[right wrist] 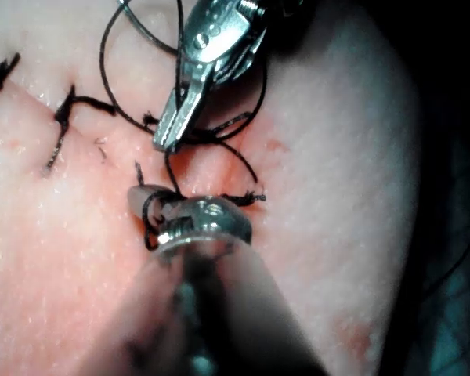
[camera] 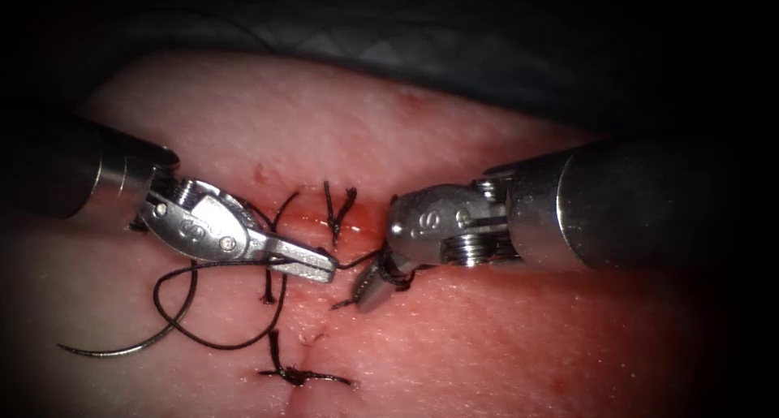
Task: Wound Closure
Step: Pick up the suture tail with right end-effector, then pull upward with right hand and downward with left graspers and tighten knot
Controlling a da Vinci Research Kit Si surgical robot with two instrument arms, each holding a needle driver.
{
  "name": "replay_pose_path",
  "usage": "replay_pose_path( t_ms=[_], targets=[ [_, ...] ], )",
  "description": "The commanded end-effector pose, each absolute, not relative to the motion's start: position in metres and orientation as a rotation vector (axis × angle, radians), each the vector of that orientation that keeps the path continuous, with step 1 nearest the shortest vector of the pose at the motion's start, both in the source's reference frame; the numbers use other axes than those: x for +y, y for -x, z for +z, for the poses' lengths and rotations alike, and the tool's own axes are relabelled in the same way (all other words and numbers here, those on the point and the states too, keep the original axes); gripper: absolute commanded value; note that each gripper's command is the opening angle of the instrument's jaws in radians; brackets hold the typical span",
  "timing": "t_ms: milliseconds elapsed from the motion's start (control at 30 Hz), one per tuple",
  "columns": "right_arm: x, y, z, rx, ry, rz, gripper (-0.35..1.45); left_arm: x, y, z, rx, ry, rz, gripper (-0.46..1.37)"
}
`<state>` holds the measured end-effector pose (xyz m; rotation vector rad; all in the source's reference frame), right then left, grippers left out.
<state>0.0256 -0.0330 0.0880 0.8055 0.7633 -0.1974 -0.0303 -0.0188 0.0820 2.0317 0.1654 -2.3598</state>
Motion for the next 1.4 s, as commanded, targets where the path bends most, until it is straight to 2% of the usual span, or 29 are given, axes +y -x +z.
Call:
replay_pose_path(
  t_ms=[33,433,833,1400],
  targets=[
    [-0.033,-0.0254,0.088,0.779,-0.801,-0.183,-0.35,-0.019,0.0301,0.082,0.179,-2.029,-2.363,-0.35],
    [-0.029,-0.0228,0.089,0.834,-0.726,-0.079,-0.35,-0.023,0.0283,0.078,0.242,-2.034,-2.36,-0.35],
    [-0.027,-0.022,0.09,0.843,-0.669,0.009,-0.35,-0.025,0.0309,0.07,0.295,-2.076,-2.3,-0.35],
    [-0.024,-0.0212,0.092,0.857,-0.48,0.055,-0.35,-0.03,0.0334,0.063,0.305,-2.13,-2.264,-0.35]
  ],
)
